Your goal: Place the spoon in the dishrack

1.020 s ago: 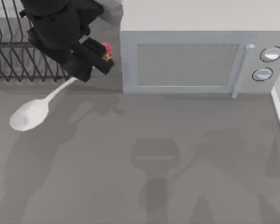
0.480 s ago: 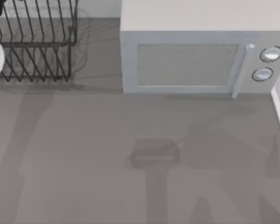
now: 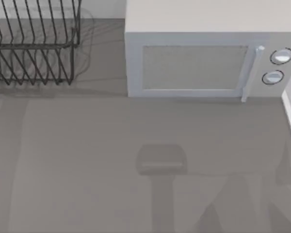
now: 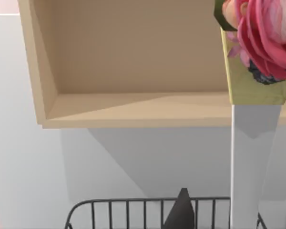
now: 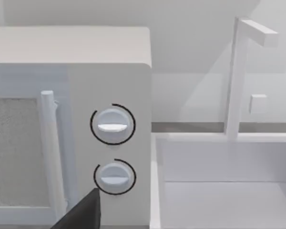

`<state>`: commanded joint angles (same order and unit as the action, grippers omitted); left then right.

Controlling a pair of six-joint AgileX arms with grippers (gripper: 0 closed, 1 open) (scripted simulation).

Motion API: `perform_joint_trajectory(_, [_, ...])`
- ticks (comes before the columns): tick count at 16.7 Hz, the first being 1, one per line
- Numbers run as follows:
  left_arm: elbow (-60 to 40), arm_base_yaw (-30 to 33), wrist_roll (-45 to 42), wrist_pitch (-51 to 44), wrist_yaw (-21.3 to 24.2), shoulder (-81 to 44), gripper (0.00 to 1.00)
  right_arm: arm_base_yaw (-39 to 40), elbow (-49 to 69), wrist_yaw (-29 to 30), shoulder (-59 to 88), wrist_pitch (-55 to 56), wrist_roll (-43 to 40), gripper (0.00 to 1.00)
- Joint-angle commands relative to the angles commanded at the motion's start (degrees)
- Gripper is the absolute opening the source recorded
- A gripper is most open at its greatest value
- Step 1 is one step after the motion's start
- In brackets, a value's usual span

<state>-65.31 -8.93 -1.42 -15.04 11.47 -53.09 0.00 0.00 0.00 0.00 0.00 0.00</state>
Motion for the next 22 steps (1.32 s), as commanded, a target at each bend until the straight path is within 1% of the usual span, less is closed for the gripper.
perform_joint_trajectory(2, [1.42,-1.36,0.66,1.99,0.37,1.95,0.00,0.00,0.00,0.00,0.00,0.00,0.00,1.00])
perform_joint_trajectory(7, [1.28,-1.23,0.53,2.11,0.30,1.81,0.00,0.00,0.00,0.00,0.00,0.00,0.00,1.00])
perform_joint_trajectory(10, [1.44,-0.88,0.55,5.90,-0.03,-1.88,0.00,0.00,0.00,0.00,0.00,0.00,0.00,1.00])
perform_joint_trajectory(14, [2.62,0.19,0.56,18.58,-1.18,-13.56,0.00,0.00,0.00,0.00,0.00,0.00,0.00,1.00])
perform_joint_trajectory(22, [9.60,3.84,0.28,53.32,-4.20,-40.42,0.00,0.00,0.00,0.00,0.00,0.00,0.00,1.00])
